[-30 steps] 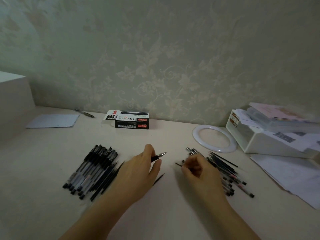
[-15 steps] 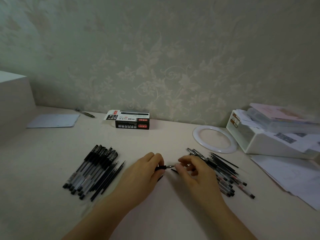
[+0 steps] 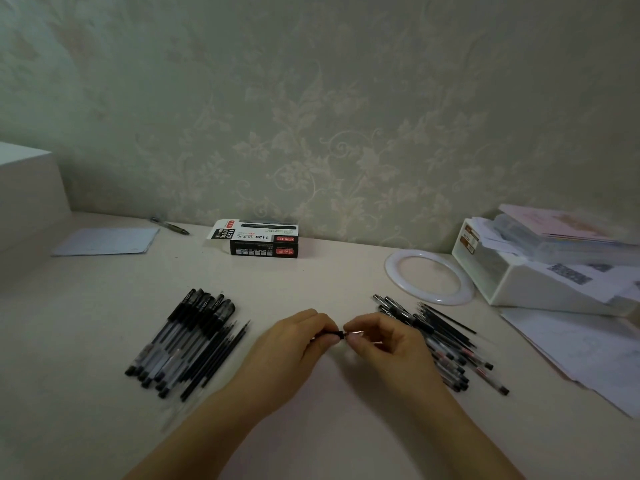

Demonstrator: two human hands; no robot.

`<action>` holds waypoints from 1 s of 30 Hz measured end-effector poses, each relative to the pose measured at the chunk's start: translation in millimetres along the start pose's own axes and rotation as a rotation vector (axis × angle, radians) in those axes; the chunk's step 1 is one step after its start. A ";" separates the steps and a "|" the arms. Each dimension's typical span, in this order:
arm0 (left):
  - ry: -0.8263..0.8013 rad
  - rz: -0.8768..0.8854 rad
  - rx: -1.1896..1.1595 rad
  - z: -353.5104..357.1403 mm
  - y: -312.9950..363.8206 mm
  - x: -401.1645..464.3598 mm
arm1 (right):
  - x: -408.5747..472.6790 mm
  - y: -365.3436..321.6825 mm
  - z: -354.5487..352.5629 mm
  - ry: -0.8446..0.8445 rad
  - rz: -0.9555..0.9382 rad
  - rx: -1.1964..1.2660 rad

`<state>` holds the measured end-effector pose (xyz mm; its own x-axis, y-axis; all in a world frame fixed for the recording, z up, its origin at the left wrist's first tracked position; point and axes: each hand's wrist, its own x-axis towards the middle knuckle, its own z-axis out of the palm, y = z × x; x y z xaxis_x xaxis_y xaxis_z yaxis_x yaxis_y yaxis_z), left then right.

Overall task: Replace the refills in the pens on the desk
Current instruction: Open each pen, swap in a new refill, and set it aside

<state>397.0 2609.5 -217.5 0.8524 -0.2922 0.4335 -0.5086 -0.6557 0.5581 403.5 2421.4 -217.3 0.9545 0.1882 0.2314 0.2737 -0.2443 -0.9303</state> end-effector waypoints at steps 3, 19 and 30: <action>0.010 0.000 0.015 0.0 -0.7 -0.3 | 0.5 0.7 0.9 0.026 -0.011 -0.002; 0.004 -0.004 0.002 0.8 1.4 -1.5 | 0.4 1.7 2.4 0.059 0.006 -0.029; 0.009 0.005 -0.008 2.0 1.2 -1.1 | -0.2 -2.7 2.3 0.040 0.049 0.040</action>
<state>395.8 2607.7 -218.7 0.8485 -0.2893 0.4431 -0.5142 -0.6487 0.5611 402.3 2424.3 -215.5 0.9710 0.1381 0.1954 0.2219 -0.2137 -0.9514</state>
